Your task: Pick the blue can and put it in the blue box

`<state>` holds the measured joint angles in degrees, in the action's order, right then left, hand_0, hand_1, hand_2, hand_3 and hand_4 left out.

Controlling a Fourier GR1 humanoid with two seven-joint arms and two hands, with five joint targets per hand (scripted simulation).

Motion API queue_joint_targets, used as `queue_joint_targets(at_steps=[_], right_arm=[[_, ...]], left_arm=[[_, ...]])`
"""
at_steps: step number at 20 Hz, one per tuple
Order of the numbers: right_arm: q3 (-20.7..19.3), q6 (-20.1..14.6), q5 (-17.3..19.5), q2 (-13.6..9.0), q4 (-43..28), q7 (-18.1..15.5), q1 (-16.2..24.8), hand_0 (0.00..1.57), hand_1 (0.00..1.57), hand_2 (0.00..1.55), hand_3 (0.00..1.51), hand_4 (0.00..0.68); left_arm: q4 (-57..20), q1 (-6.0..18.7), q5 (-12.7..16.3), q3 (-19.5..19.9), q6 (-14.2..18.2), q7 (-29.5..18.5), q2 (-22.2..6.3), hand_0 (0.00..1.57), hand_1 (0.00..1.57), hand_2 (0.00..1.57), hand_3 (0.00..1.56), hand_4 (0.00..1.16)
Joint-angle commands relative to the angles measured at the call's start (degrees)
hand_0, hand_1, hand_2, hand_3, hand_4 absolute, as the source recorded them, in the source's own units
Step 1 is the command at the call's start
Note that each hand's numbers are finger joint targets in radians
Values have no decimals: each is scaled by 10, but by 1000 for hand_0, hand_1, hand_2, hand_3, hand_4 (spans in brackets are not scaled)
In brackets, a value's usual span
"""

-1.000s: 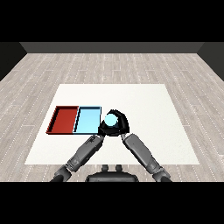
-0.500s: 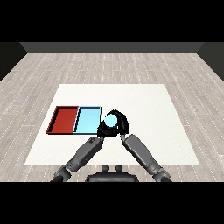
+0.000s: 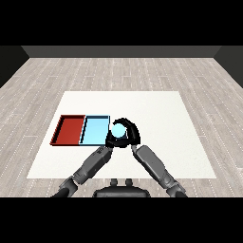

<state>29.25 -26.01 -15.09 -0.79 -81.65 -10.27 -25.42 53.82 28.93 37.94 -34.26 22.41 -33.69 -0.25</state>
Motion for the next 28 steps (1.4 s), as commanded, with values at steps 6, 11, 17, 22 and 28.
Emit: queue_joint_targets(at_steps=[6,11,17,22,28], right_arm=[[-3,33,41,8,-5,15,20,0,0,0,0,0],[-60,66,43,4,-34,11,50,0,0,0,0,0],[-129,111,0,-27,-80,-13,70,0,0,0,0,0],[-159,81,-33,-23,-182,-18,161,0,0,0,0,0],[-218,125,-83,-37,-166,-30,179,0,0,0,0,0]], left_arm=[[-13,34,35,-16,4,-39,2,1571,1571,1571,1528,1133],[-4,2,-21,37,-6,-15,-5,1571,1571,1571,1527,1140],[-20,-11,-41,41,13,-34,-10,1571,1571,1571,1534,1153],[-20,47,-56,68,41,17,-46,1571,1571,1571,1535,1151],[-40,57,-78,107,40,64,-108,1571,1571,1571,1523,1152]])
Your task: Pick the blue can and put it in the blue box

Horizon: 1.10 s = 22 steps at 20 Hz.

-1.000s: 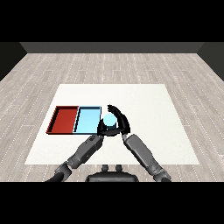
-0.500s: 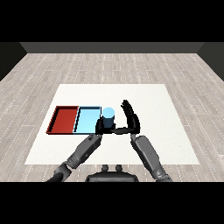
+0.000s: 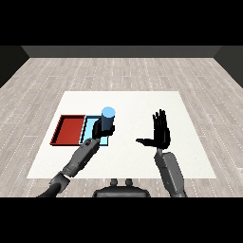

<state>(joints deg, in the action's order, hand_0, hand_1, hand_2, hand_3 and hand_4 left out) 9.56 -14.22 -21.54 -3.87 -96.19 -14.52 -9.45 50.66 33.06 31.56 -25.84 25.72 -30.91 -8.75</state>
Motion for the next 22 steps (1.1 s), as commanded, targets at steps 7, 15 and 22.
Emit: queue_joint_targets(at_steps=[7,15,22], right_arm=[[-45,33,-36,-9,23,-10,17,0,0,0,0,0],[-54,40,-40,-2,42,-23,32,0,0,0,0,0],[-80,70,-53,-10,99,-43,13,0,0,0,0,0]], left_arm=[[-119,50,-79,1,52,122,-96,1571,1571,1571,1495,1092],[-305,96,-123,-30,55,254,-52,894,894,827,835,925],[-446,135,-123,-4,59,309,6,899,899,821,577,848]])
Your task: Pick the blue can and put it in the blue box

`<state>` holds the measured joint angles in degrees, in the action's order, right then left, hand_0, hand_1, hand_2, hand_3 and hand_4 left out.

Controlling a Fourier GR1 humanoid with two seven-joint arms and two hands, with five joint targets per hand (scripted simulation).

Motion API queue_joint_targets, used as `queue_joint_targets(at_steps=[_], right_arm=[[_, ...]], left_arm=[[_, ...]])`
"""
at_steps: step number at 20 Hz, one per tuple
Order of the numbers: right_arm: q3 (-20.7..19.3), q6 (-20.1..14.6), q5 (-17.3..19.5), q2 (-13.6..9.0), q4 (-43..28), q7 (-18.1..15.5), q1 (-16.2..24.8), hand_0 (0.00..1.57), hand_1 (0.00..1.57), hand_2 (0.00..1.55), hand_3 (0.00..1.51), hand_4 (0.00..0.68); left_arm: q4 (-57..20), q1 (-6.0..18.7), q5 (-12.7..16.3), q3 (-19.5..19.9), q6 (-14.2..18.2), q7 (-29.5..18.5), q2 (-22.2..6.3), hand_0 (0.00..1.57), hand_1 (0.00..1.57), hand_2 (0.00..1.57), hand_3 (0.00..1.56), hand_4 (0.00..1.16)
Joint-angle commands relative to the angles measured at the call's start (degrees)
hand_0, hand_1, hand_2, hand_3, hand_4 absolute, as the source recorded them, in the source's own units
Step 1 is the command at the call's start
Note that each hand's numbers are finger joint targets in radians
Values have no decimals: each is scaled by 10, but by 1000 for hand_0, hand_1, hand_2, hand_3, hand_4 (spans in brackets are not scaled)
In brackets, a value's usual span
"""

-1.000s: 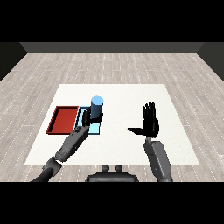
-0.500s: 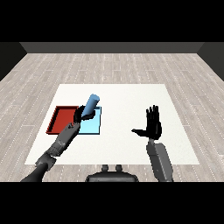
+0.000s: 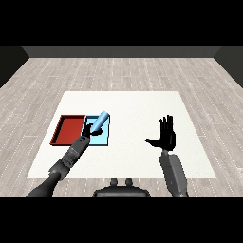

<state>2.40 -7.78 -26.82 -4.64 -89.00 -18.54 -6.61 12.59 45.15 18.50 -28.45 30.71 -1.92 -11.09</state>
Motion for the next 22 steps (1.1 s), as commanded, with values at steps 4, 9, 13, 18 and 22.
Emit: queue_joint_targets(at_steps=[4,9,13,18,22], right_arm=[[5,-5,23,9,17,-23,10,0,0,0,0,0],[-12,0,11,6,26,-15,-6,0,0,0,0,0],[0,23,20,21,44,-45,9,0,0,0,0,0],[-23,38,-2,-2,35,-24,2,0,0,0,0,0],[3,20,27,-7,16,2,-9,0,0,0,0,0]], left_arm=[[-85,37,38,69,-18,12,-3,1403,1403,1286,395,629],[-119,30,7,56,-52,6,16,0,0,0,0,0],[-116,31,-7,59,-50,3,-3,0,0,0,0,0],[-76,25,27,99,48,-80,32,0,0,0,0,0],[-27,36,39,122,-7,-170,-10,0,0,0,0,0]])
